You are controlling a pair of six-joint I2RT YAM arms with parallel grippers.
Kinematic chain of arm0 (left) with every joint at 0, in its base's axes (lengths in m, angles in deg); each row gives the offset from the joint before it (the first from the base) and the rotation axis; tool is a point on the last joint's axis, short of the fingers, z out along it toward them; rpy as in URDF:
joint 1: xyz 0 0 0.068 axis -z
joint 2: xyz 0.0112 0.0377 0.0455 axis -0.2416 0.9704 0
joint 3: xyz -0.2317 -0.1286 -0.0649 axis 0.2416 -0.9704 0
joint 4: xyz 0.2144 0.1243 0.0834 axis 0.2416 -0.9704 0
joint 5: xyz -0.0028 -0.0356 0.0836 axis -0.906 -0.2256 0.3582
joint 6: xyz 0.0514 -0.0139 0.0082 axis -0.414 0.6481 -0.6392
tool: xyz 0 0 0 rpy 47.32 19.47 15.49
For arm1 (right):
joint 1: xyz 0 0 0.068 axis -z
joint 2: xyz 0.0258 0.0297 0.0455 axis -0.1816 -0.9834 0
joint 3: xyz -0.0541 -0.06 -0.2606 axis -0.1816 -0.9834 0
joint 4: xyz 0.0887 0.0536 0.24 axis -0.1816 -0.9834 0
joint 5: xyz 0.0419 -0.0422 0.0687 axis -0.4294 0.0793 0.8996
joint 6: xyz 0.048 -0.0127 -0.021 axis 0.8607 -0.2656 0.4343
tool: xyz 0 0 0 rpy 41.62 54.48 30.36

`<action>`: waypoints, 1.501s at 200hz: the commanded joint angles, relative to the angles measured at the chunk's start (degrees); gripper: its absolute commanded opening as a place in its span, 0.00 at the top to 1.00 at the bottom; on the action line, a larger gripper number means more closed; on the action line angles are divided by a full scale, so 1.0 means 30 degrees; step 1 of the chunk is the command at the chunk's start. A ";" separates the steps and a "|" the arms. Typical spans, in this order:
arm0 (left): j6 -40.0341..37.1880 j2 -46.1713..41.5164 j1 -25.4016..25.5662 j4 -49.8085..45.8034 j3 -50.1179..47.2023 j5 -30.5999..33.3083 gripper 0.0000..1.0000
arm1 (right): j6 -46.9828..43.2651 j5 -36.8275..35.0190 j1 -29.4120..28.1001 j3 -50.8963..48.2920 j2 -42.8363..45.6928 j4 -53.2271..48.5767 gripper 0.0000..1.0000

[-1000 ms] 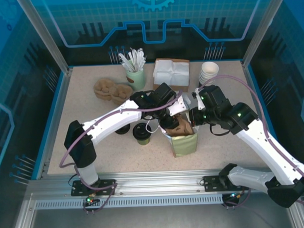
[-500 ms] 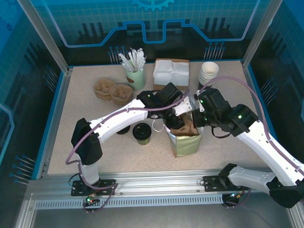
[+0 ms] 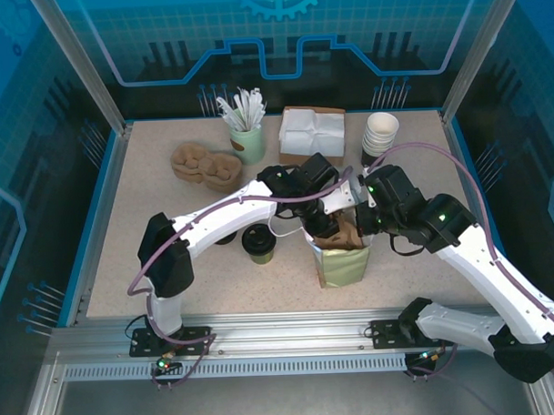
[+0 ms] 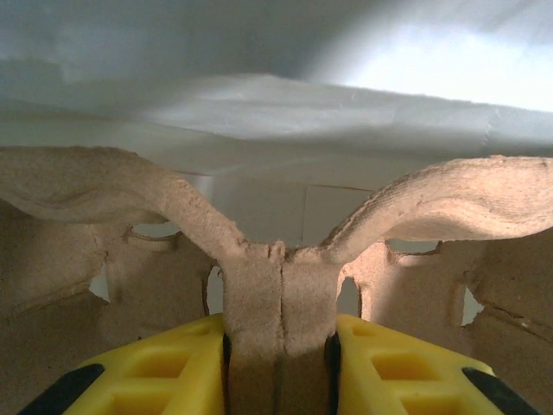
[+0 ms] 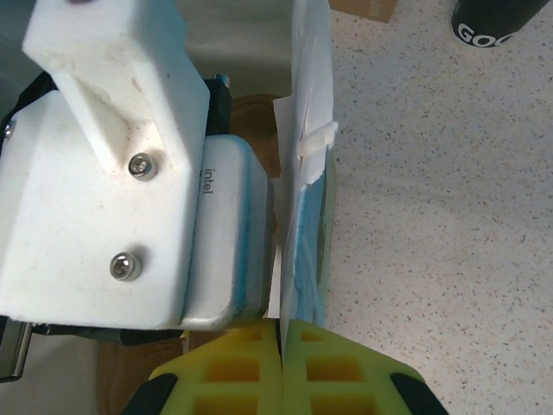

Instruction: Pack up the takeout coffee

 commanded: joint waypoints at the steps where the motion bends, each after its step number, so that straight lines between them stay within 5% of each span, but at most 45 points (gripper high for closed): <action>1: -0.0628 0.0599 0.0401 -0.0766 0.0522 -0.0364 0.67 | -0.0145 -0.1028 -0.0249 -0.0219 0.0412 0.0085 1.00; 68: -0.0642 0.0901 0.0680 -0.0694 0.1004 -0.0631 0.64 | -0.0156 -0.0912 -0.0267 -0.0250 0.0530 0.0245 1.00; 111: -0.0348 0.0296 0.0682 -0.0810 0.1368 -0.0479 0.34 | -0.0091 -0.0679 -0.0274 -0.0250 0.0612 0.0369 1.00; 162: -0.0276 -0.0875 0.0671 -0.0837 0.1404 -0.0453 0.22 | 0.0161 -0.0557 -0.0273 -0.0310 0.0705 0.0517 1.00; 300: 0.1960 -0.4562 0.0464 -0.0459 0.2195 -0.1029 0.16 | 0.1749 0.0634 0.0249 -0.0426 0.0899 0.1114 1.00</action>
